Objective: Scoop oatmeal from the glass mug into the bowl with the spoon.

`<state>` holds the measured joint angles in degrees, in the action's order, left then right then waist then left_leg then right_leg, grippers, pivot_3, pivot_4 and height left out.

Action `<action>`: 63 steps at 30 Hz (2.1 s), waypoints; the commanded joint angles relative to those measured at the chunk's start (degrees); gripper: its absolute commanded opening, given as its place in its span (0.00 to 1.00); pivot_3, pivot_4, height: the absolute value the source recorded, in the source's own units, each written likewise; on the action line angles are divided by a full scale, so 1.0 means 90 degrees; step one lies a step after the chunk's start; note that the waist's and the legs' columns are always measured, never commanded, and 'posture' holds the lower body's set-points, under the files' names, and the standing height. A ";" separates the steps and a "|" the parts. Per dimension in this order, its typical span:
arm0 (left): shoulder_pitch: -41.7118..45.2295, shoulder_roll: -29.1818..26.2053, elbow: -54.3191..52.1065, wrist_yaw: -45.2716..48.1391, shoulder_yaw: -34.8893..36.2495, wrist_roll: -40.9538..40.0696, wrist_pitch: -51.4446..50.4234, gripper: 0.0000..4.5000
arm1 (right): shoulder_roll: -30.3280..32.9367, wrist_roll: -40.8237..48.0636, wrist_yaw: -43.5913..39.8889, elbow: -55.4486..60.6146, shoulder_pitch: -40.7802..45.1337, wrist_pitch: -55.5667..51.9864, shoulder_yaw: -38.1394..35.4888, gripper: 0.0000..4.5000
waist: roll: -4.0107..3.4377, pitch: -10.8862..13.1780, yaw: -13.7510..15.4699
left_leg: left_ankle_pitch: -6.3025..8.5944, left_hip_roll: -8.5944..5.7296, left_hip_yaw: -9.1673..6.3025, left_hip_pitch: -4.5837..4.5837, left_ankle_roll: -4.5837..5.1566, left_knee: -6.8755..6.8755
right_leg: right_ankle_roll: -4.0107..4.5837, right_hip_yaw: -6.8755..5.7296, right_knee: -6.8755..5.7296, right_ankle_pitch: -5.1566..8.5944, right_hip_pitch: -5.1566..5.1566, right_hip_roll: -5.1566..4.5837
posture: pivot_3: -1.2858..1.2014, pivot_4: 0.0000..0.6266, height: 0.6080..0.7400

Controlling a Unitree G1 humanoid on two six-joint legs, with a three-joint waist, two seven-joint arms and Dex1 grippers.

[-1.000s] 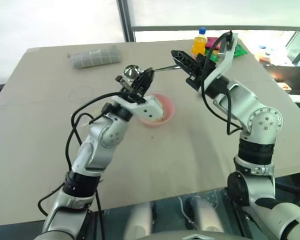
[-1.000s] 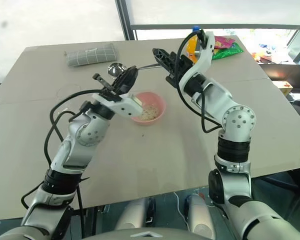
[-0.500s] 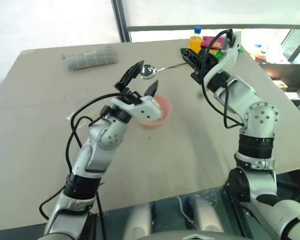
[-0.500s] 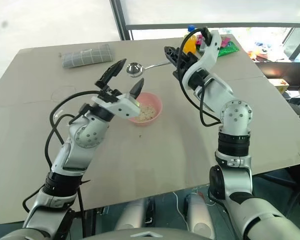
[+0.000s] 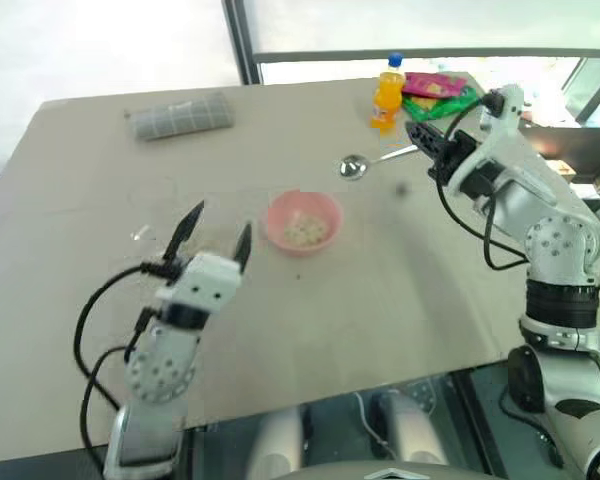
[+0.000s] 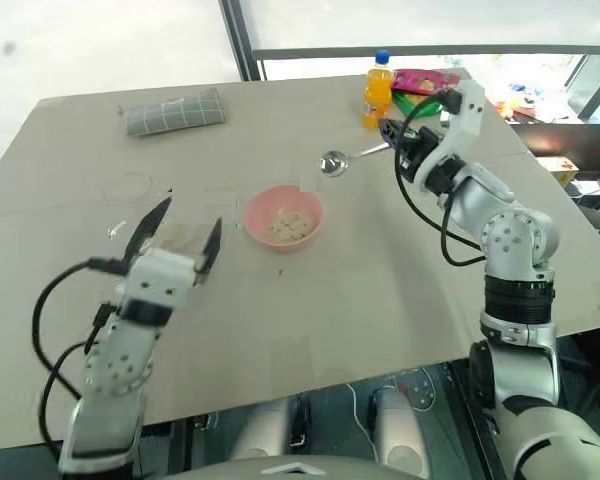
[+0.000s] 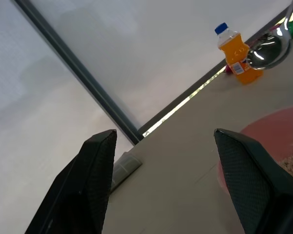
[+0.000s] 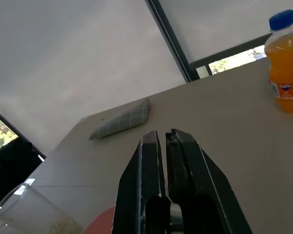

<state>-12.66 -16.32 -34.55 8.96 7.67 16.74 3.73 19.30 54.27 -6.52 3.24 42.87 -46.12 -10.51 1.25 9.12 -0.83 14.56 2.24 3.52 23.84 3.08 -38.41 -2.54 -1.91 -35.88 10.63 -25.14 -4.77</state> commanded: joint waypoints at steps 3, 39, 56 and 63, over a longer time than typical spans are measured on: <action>-0.0868 0.0634 -0.0635 -0.0760 0.0880 0.0268 -0.0452 0.73 | 0.0036 -0.0147 -0.0146 -0.0154 0.0183 0.0167 -0.0451 0.02 | -0.0004 0.0001 0.0024 | 0.0000 -0.0003 -0.0007 -0.0008 0.0001 -0.0004 | 0.0017 0.0001 -0.0003 0.0012 0.0005 0.0007 | 0.52 0.24 1.00; 0.1477 -0.0183 0.2575 -0.1051 0.1589 -0.0671 -0.1409 0.00 | -0.0147 -0.0630 0.0272 0.0059 0.0077 0.0118 -0.0901 0.02 | -0.0019 -0.0009 0.0007 | 0.0000 -0.0008 0.0001 -0.0010 0.0001 -0.0002 | 0.0002 0.0005 -0.0004 -0.0001 0.0006 0.0008 | 0.52 0.24 1.00; 0.2922 -0.0189 0.2712 -0.0410 0.1019 -0.1840 -0.2153 0.00 | -0.0334 0.0081 0.0171 0.0297 0.0977 -0.0281 -0.0890 0.02 | -0.0027 -0.0010 0.0031 | -0.0001 -0.0014 0.0001 -0.0003 0.0000 -0.0005 | 0.0001 0.0006 -0.0007 -0.0002 0.0003 0.0012 | 0.52 0.24 1.00; 0.4397 -0.0261 0.3893 0.0050 0.0509 -0.2031 -0.1905 0.00 | -0.0695 0.0528 -0.0338 0.0503 0.1775 -0.0492 -0.0389 0.02 | -0.0017 -0.0006 0.0008 | -0.0001 -0.0013 -0.0006 0.0004 0.0000 -0.0003 | 0.0001 0.0003 0.0000 -0.0002 0.0001 0.0023 | 0.52 0.24 1.00</action>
<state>24.27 -17.75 -0.96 8.75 12.19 -0.34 -16.10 12.87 57.40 -7.44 5.49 57.08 -50.24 -14.31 1.09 9.06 -0.75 14.55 2.13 3.47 23.87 3.07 -38.43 -2.53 -1.88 -35.88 10.61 -25.13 -4.56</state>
